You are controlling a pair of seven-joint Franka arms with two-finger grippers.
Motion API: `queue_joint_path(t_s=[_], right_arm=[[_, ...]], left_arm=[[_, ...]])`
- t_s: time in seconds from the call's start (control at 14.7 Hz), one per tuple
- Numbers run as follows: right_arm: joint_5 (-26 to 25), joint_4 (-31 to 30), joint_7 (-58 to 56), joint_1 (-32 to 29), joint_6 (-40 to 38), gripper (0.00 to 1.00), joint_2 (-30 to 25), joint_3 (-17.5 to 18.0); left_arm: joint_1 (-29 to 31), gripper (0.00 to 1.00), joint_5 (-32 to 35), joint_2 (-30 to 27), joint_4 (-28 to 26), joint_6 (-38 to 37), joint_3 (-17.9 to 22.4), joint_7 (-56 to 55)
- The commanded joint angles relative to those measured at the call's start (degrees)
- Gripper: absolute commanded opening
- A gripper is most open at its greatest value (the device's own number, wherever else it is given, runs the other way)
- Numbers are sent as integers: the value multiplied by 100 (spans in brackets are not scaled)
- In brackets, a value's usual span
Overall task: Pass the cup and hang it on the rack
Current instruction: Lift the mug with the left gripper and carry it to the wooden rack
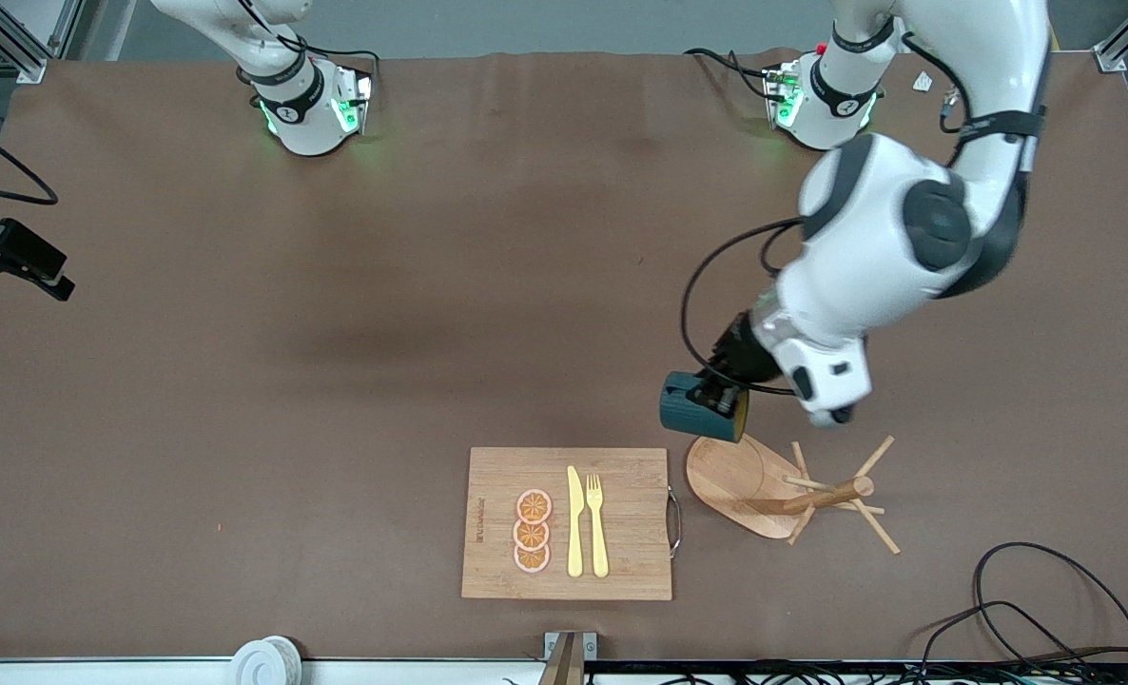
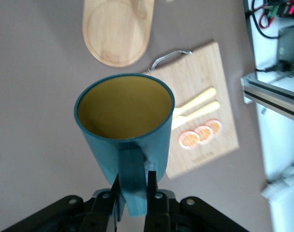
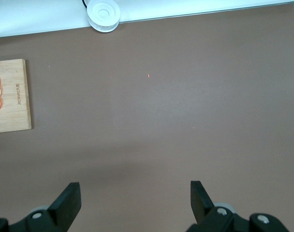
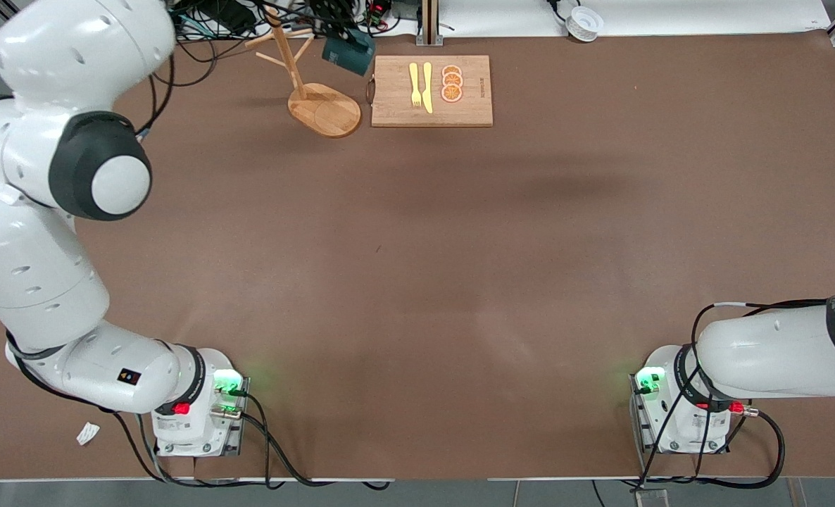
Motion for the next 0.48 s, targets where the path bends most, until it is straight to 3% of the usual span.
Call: queue_joint_path(t_s=[0.0,0.41], right_arm=[[42,89,3,-49,-62,100,44,45],[42,89,3,-40,-62,100,35,45]], left_arm=[[402,0,-900,-48,-14,-13,-60,607],[983,0,-2378,163,-23,-13,-42,1312]])
